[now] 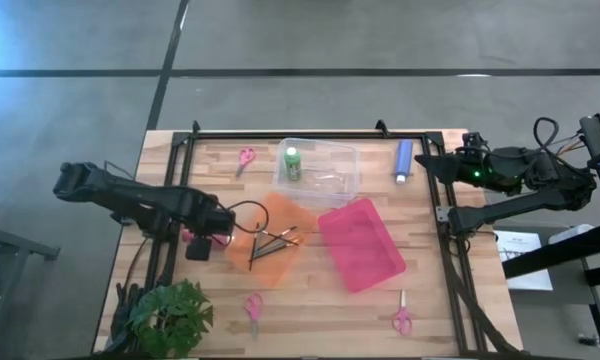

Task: Pick & Place Paint Supplies
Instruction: Put the pink paint bottle into the transparent bin

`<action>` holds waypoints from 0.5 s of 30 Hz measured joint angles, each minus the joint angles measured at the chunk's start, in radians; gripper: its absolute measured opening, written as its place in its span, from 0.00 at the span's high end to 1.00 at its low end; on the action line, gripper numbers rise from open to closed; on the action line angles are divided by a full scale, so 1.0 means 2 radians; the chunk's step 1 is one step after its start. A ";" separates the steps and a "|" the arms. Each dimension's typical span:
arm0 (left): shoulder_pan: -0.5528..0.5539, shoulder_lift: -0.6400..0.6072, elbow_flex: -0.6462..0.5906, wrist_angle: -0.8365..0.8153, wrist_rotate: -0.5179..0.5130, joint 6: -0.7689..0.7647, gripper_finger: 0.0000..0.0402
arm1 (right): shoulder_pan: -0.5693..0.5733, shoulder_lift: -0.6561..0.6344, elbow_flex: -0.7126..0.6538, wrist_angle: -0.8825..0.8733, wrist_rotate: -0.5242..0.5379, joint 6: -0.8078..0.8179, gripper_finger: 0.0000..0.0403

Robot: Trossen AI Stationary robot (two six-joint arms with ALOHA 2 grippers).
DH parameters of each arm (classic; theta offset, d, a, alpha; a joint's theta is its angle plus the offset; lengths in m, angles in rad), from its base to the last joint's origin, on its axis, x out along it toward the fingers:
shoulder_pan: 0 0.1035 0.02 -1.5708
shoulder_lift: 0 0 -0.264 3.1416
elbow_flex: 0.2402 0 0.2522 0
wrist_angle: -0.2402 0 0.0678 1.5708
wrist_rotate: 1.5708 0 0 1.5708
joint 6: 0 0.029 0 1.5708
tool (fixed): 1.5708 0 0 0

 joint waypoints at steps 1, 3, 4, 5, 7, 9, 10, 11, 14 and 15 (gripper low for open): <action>0.000 0.001 0.000 0.000 0.002 0.000 0.40 | 0.000 0.002 0.000 0.001 0.003 0.000 0.51; 0.001 0.005 -0.001 0.010 0.012 -0.013 0.40 | 0.000 0.003 0.000 0.006 0.004 0.000 0.51; 0.001 0.006 -0.003 0.025 0.021 -0.025 0.40 | 0.000 0.004 0.000 0.008 0.005 -0.001 0.51; 0.002 0.008 -0.006 0.039 0.030 -0.037 0.40 | 0.000 0.006 0.000 0.010 0.005 0.000 0.51; 0.002 0.011 -0.010 0.052 0.034 -0.053 0.40 | 0.000 0.008 0.000 0.011 0.005 0.000 0.51; 0.002 0.018 -0.011 0.049 0.024 -0.061 0.40 | 0.000 0.013 0.000 0.011 0.005 -0.001 0.51; 0.003 0.022 -0.012 0.048 0.021 -0.064 0.40 | 0.000 0.015 0.000 0.011 0.005 0.000 0.51; 0.004 0.025 -0.013 0.049 0.020 -0.065 0.40 | 0.000 0.017 0.000 0.011 0.005 -0.001 0.51; 0.004 0.039 -0.016 0.048 0.020 -0.066 0.40 | 0.000 0.020 0.000 0.011 0.005 -0.005 0.51; 0.003 0.044 -0.016 0.049 0.020 -0.067 0.40 | 0.000 0.020 0.000 0.011 0.005 -0.007 0.51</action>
